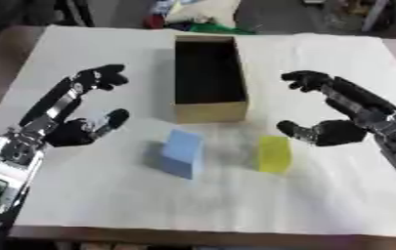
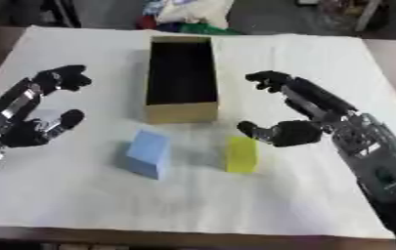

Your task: Pick up objects on the table and place them in the box.

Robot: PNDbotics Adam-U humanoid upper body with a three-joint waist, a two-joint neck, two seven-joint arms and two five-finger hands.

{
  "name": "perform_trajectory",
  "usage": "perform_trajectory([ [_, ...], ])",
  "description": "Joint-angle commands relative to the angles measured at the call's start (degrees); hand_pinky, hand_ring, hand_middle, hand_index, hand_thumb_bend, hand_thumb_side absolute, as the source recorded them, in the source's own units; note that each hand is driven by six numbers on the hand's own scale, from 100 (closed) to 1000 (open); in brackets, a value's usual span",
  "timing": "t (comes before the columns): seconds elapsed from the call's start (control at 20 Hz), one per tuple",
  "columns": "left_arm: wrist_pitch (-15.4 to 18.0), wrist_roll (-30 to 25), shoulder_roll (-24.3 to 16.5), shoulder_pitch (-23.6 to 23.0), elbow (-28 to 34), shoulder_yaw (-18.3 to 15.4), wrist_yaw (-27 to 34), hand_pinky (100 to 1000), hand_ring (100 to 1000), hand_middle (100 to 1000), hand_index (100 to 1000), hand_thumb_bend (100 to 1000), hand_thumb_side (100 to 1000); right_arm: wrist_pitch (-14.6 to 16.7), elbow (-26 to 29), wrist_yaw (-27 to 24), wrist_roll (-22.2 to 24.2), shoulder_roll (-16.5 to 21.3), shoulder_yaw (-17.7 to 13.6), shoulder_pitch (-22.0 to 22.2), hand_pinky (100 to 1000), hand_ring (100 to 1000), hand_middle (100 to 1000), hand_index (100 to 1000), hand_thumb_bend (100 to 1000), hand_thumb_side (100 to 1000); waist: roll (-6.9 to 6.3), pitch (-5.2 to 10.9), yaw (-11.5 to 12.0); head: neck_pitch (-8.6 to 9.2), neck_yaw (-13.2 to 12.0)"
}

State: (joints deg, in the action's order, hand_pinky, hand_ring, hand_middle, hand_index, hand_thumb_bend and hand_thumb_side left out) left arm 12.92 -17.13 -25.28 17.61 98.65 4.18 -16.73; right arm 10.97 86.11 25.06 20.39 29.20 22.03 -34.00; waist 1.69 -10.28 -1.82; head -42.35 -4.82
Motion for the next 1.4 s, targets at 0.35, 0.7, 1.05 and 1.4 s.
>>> perform_trajectory([
  [0.35, 0.11, -0.32, -1.37, 0.38, 0.59, -0.01, 0.32, 828, 830, 757, 950, 482, 759, 0.86, -1.70, -0.54, 5.46, 2.09, 1.67, -1.76, 864, 892, 935, 985, 434, 642, -0.03, 1.02, 0.00, -0.43, 0.08],
  [0.7, 0.12, -0.48, -1.32, 0.35, 0.44, 0.09, 0.41, 829, 831, 758, 952, 478, 765, 1.83, -2.59, 0.29, 9.23, 1.88, 3.03, -1.88, 866, 896, 937, 984, 455, 648, 0.03, 0.97, 0.04, 0.02, 0.26],
  [1.05, 0.14, -0.55, -1.29, 0.32, 0.41, 0.10, 0.41, 829, 831, 758, 952, 476, 767, 2.17, -3.83, 1.44, 10.82, 1.55, 3.13, -1.74, 866, 896, 936, 982, 455, 651, -0.10, 0.95, 0.05, 0.34, 0.37],
  [1.4, 0.17, -0.64, -1.26, 0.34, 0.44, 0.14, 0.47, 829, 832, 759, 952, 475, 769, 2.59, -5.09, 2.66, 11.11, 1.24, 3.36, -1.46, 867, 897, 937, 982, 454, 652, -0.23, 1.04, 0.13, 0.27, 0.31],
])
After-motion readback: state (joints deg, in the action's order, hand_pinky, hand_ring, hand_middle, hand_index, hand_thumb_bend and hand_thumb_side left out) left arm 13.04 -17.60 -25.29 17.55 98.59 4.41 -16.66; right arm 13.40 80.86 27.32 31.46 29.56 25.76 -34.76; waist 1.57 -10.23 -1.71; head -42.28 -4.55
